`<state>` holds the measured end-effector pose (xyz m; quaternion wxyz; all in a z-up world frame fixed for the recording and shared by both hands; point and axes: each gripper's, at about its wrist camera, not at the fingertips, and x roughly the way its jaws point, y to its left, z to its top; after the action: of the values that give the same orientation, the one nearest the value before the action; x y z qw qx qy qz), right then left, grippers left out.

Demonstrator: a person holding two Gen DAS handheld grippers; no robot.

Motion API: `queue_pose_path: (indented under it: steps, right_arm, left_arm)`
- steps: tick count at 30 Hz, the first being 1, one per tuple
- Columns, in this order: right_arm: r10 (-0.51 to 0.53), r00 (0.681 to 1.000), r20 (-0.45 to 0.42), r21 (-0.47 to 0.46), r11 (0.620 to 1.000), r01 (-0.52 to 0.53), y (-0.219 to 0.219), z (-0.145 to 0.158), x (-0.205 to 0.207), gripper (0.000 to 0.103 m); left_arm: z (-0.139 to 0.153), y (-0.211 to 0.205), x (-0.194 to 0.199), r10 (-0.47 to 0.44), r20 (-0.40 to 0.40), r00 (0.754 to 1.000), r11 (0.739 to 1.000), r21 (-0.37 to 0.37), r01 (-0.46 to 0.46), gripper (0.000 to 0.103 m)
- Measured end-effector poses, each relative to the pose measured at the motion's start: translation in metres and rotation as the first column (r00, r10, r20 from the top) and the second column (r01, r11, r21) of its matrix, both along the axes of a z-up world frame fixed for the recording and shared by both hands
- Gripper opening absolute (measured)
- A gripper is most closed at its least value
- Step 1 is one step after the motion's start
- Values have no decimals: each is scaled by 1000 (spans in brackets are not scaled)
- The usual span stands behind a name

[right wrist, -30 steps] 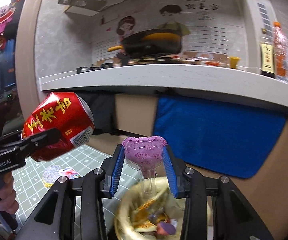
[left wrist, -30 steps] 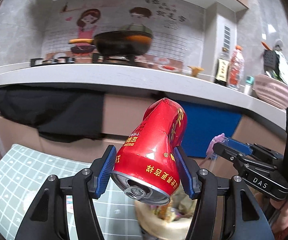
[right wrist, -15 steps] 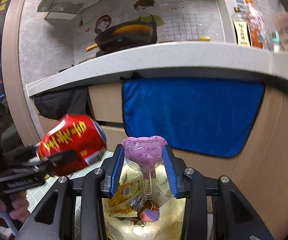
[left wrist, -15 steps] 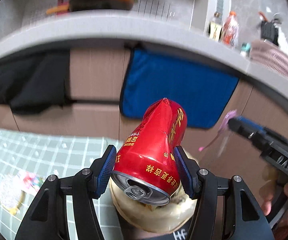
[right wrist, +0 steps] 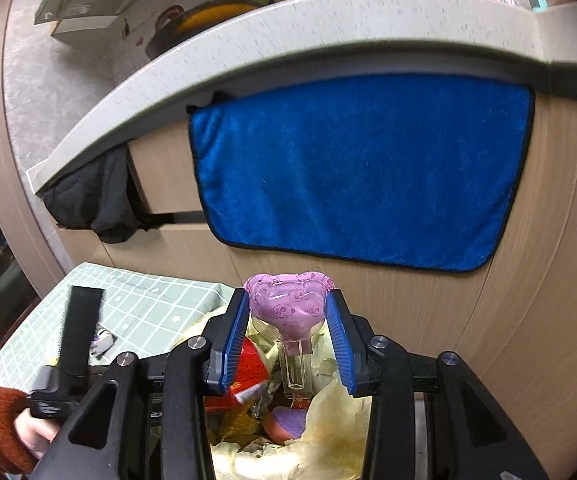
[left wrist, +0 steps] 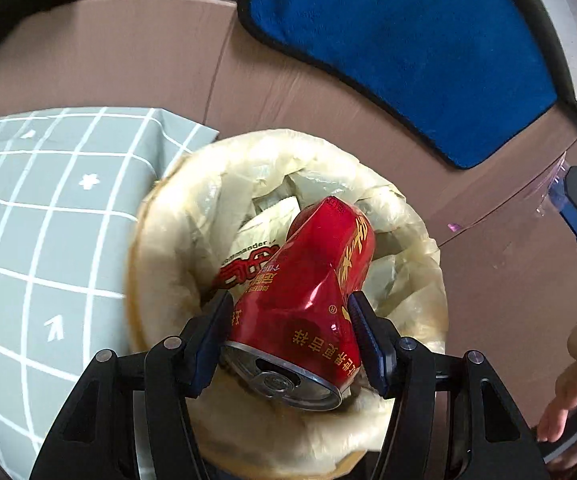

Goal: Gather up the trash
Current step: 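Carry the red can and pink toy over the yellow bin, then open both grippers to drop the can and heart toy into the bin, then move both grippers back over the remaining trash on the mat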

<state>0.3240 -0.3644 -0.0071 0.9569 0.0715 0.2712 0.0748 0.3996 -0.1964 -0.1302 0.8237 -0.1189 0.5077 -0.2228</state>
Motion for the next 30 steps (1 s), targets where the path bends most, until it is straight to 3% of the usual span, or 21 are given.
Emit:
queue_pose_path:
  steps: [4,13,14,17,19,27,30]
  right_arm:
    - [-10,1000,-21,1,1000,10,-3,-6,7,37]
    - [4,999,-47,23,1000,-3,12,-13,16,37]
    - [7,999,-52,26,1000,-5,14,-14,16,37]
    - [14,997,-73,28,1000,-12,22,-20,15,38]
    - [3,997,-80,9,1000,-2,28,-21,14,38]
    - [10,999,-41,-18,1000,-11,50,6,-3,42]
    - [14,1000,-2,-27,1000,-14,61,26,-16,43]
  left_arm:
    - [3,-2,4,-56,9,998,998,-40,57,60]
    - [63,31,-12,-15,209,978,998,-56,27,64]
    - [70,34,-16,-5,237,971,999,-43,15,64]
    - [100,47,-36,28,393,919,999,27,-42,65]
    - [117,60,-49,35,446,895,997,47,-62,66]
    - [177,103,-91,64,485,872,998,-48,-46,66]
    - [198,114,-111,90,531,843,996,-71,-62,66]
